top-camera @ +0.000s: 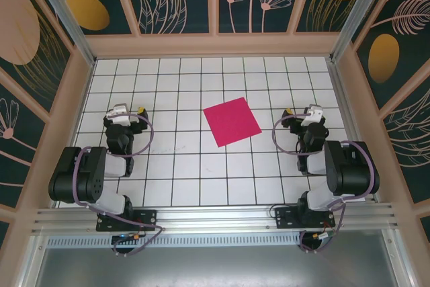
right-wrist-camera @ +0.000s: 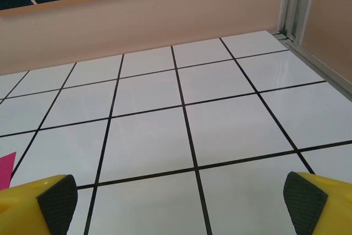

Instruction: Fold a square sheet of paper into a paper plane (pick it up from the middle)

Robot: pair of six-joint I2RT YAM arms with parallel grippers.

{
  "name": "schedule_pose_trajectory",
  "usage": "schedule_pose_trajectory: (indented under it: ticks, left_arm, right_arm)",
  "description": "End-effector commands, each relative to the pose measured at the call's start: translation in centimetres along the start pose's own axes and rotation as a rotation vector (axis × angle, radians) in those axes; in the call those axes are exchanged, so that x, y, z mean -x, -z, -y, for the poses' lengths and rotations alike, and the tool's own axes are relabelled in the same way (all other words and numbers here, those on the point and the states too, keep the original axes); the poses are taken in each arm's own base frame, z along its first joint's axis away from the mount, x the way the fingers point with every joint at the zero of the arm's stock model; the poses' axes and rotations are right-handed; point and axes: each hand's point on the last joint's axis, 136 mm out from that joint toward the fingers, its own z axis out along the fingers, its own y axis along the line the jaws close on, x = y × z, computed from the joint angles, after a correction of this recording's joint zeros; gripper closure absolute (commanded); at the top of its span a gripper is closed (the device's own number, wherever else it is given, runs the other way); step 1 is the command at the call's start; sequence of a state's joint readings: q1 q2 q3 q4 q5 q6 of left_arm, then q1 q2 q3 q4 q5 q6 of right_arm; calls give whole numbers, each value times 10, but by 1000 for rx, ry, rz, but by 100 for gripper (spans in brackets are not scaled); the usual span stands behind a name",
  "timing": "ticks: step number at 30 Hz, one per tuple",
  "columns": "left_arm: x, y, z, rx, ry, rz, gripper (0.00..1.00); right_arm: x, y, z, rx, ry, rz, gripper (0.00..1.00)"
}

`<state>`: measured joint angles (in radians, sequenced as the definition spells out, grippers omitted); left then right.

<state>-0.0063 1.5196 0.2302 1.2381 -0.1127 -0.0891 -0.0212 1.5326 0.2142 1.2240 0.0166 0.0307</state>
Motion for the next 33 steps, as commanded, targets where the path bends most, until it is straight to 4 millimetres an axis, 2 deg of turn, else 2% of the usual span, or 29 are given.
schedule_pose_trajectory:
  ticks: [1,22,26,31,33]
  left_arm:
    - [12,-1,0,-4,-9,45,2]
    - [11,0,0,-4,-9,48,1]
    - [17,4,-5,26,8,67,2]
    - [35,15,-27,149,67,81,1]
    - [41,14,-30,176,106,49,2]
  right_arm:
    - [10,-4,-1,12,13,31,1]
    - [10,-4,-1,12,13,30,1]
    - [12,-3,0,6,13,39,1]
    - [32,-11,25,-189,-36,-5,1]
    - [34,-17,28,-230,-71,-69,1]
